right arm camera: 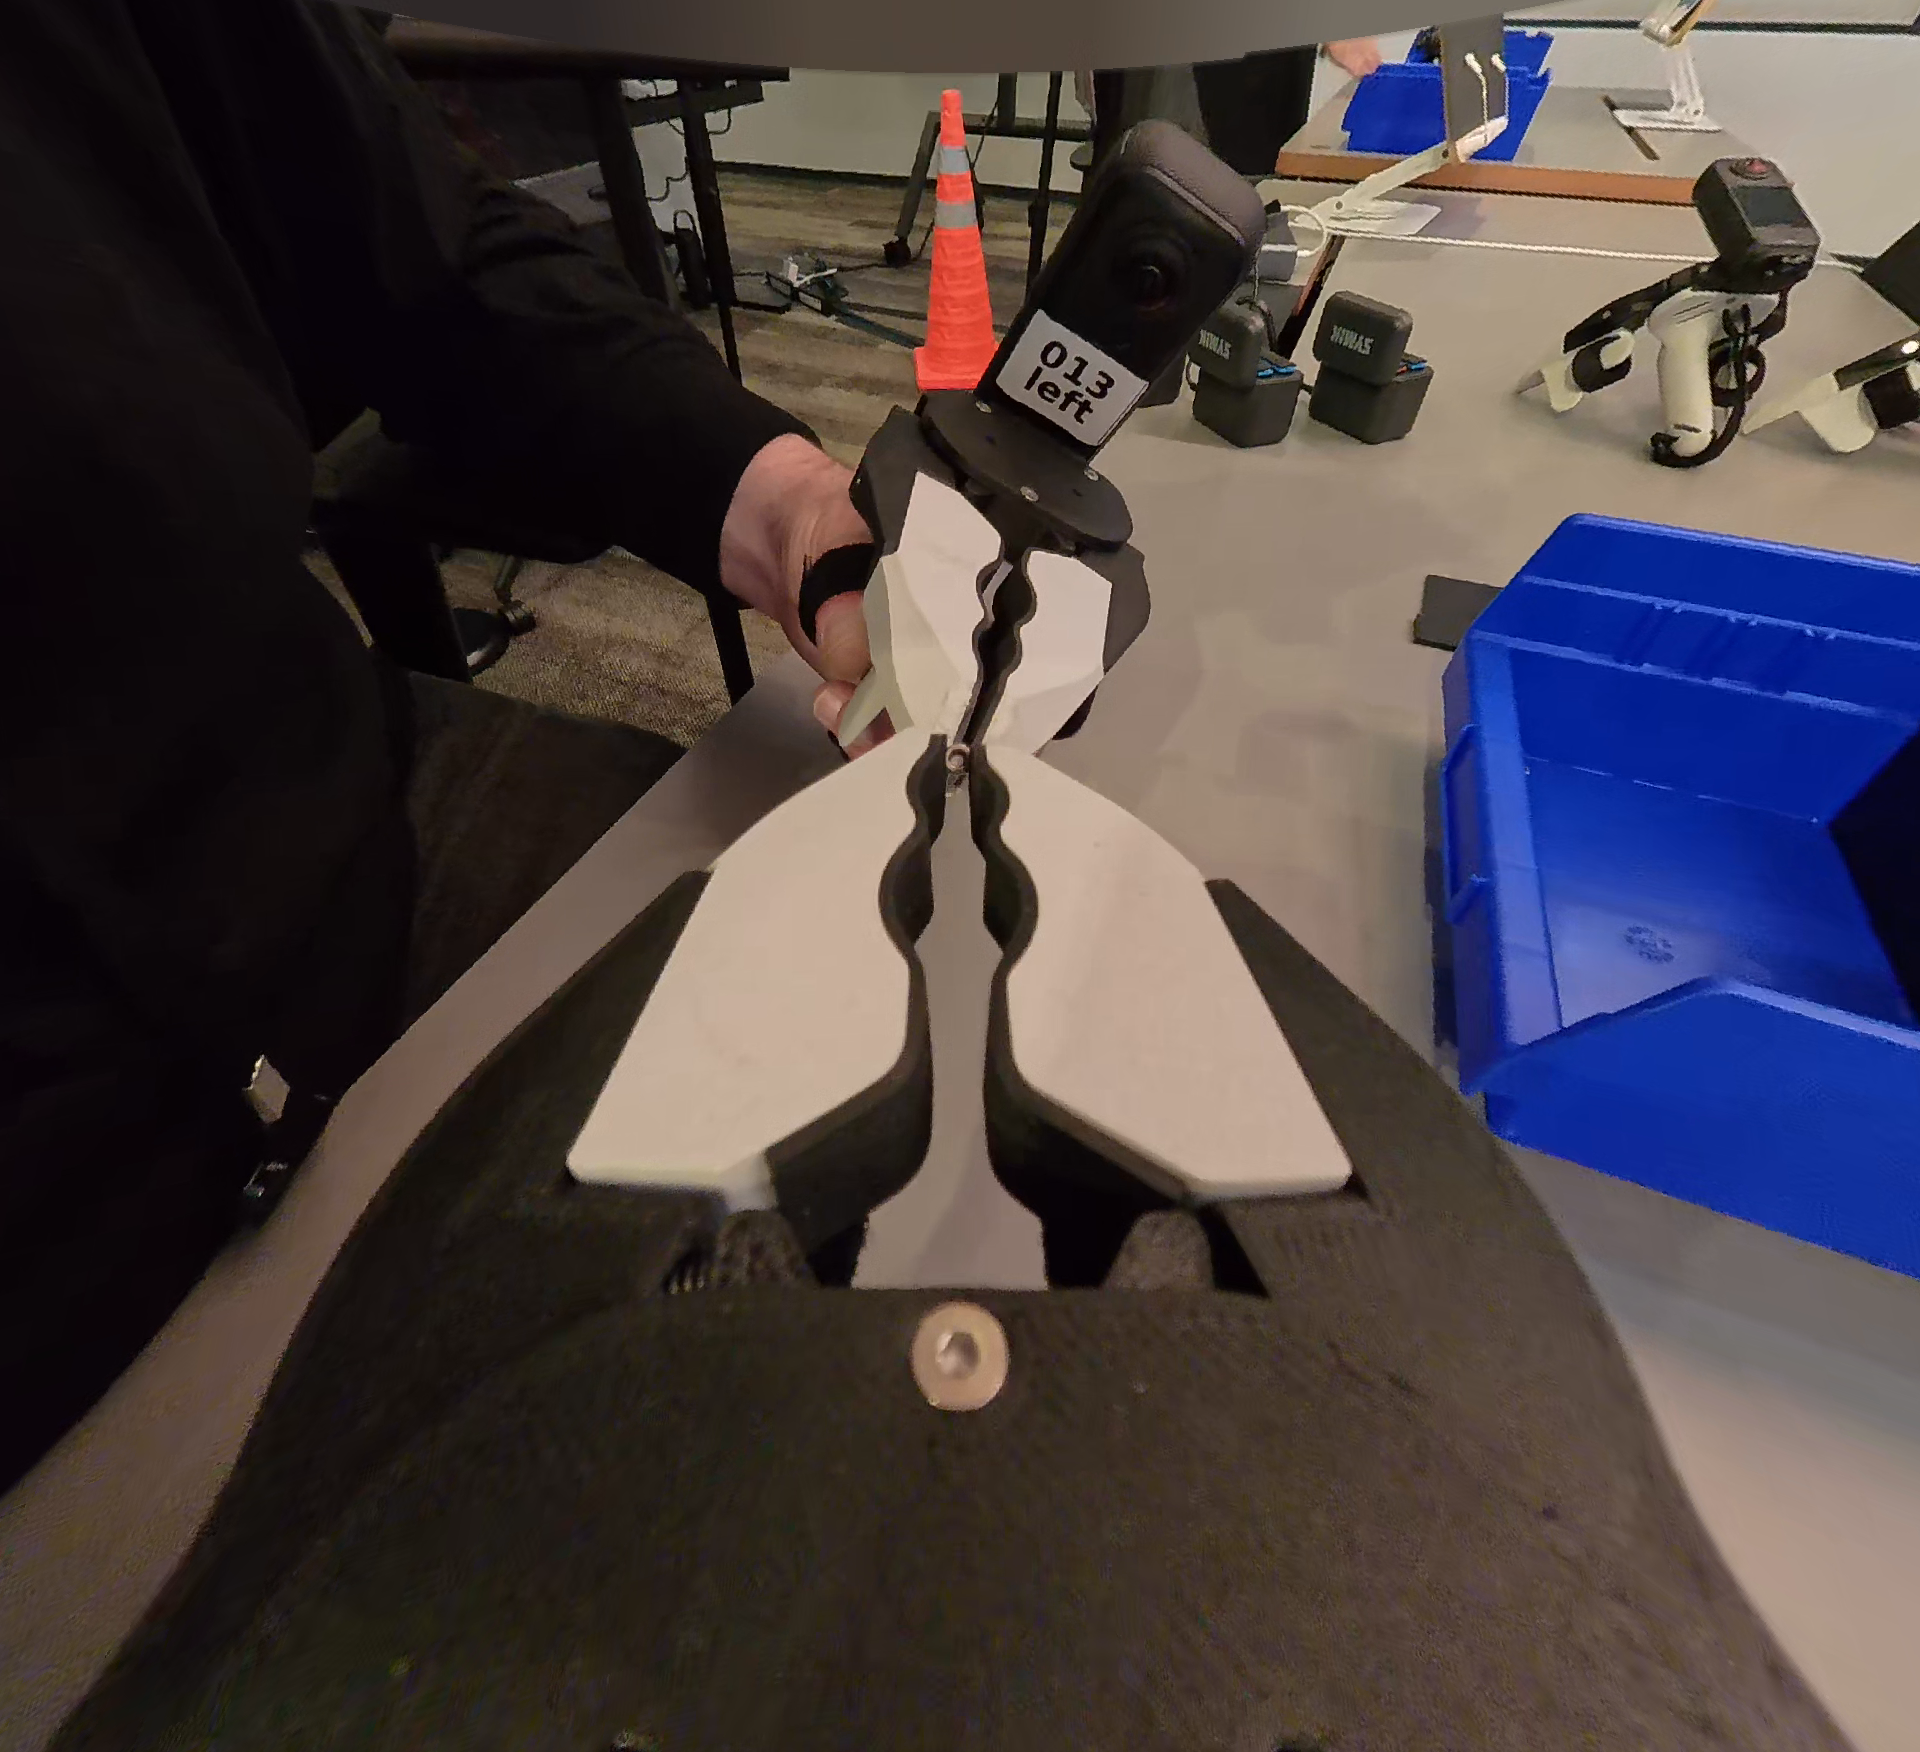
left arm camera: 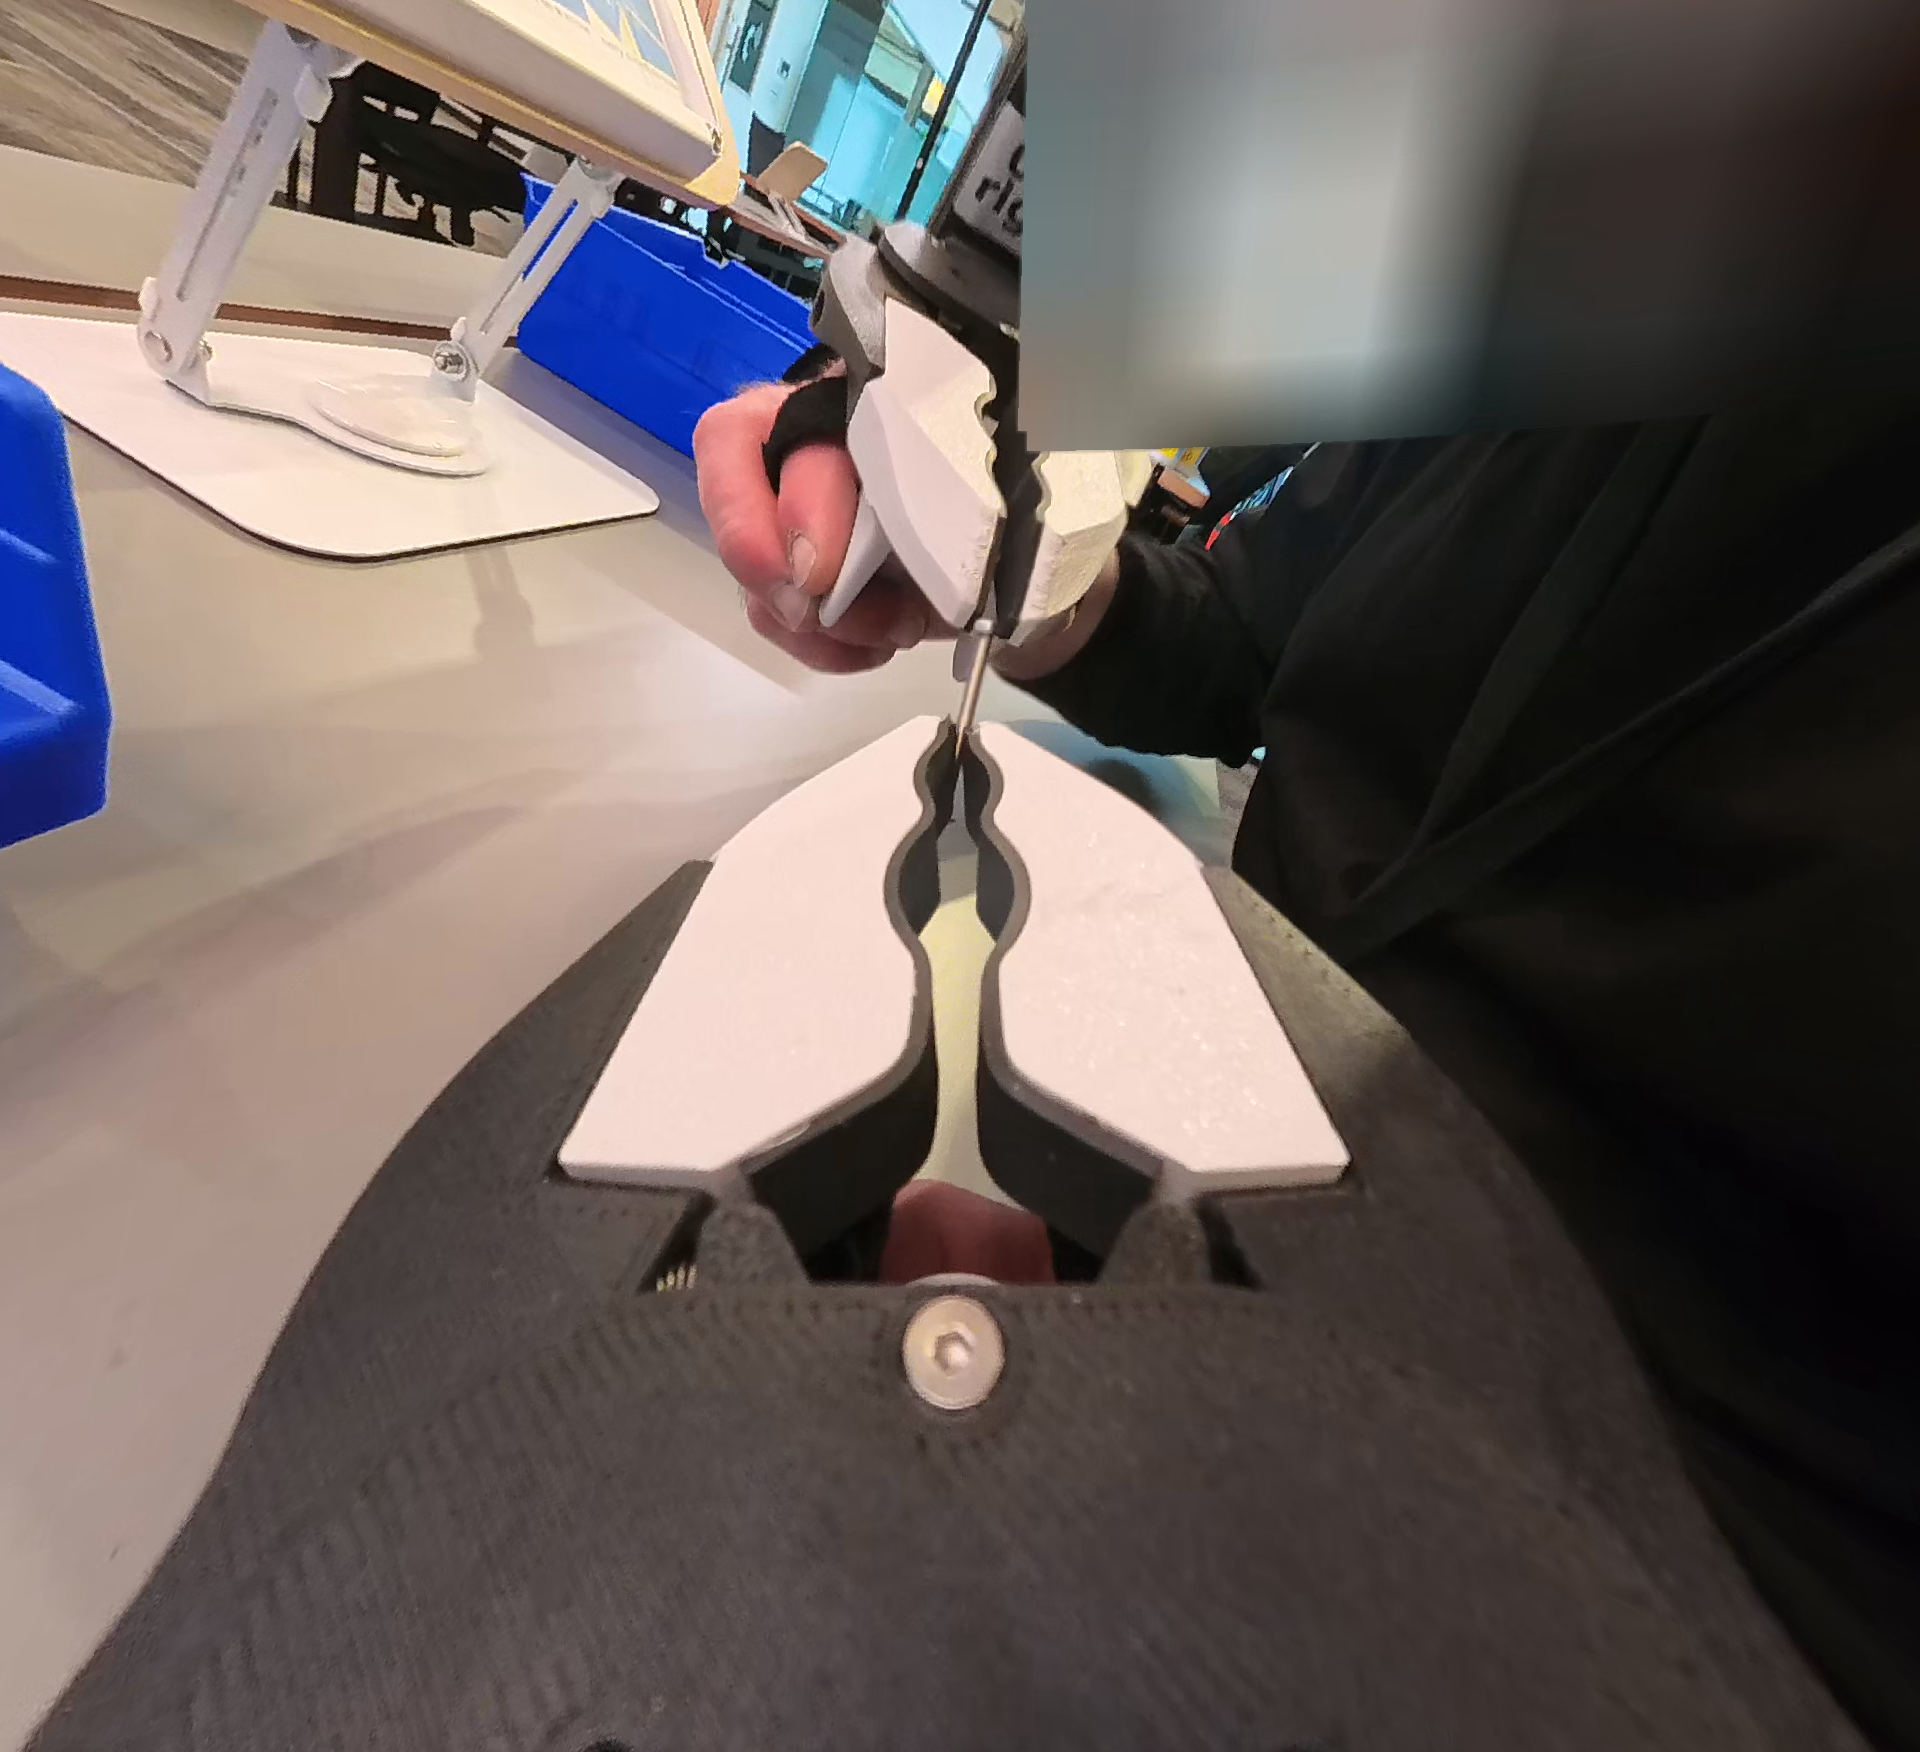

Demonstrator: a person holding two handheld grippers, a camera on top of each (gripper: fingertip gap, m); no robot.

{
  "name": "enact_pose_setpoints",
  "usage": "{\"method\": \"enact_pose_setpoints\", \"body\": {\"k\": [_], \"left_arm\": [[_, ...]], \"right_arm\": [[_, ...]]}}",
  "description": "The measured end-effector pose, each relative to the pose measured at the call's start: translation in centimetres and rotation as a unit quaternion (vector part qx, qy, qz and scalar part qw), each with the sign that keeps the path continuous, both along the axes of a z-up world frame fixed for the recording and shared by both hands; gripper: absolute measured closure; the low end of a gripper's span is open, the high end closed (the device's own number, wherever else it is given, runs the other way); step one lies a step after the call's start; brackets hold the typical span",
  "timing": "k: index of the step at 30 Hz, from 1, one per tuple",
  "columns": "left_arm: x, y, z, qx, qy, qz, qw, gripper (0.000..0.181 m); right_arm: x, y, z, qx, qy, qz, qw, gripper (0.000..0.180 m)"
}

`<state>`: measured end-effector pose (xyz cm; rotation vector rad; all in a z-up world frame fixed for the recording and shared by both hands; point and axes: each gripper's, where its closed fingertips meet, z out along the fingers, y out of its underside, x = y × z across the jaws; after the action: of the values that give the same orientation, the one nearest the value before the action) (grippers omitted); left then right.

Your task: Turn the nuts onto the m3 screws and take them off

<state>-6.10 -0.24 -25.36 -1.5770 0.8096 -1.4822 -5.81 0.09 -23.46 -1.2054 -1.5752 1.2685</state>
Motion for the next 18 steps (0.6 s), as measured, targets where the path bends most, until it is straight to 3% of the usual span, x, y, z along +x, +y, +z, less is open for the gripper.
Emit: {"method": "enact_pose_setpoints", "body": {"k": [12,18], "left_arm": [[-0.11,0.14,0.69,0.010,-0.011,0.012,1.000,0.181],[-0.24,0.85,0.73,0.066,0.043,0.057,0.995,0.181]], "right_arm": [[-0.09,0.06,0.70,0.000,0.025,-0.006,1.000,0.176],[0.10,0.54,0.52,-0.001,0.016,-0.022,1.000,0.176]]}}
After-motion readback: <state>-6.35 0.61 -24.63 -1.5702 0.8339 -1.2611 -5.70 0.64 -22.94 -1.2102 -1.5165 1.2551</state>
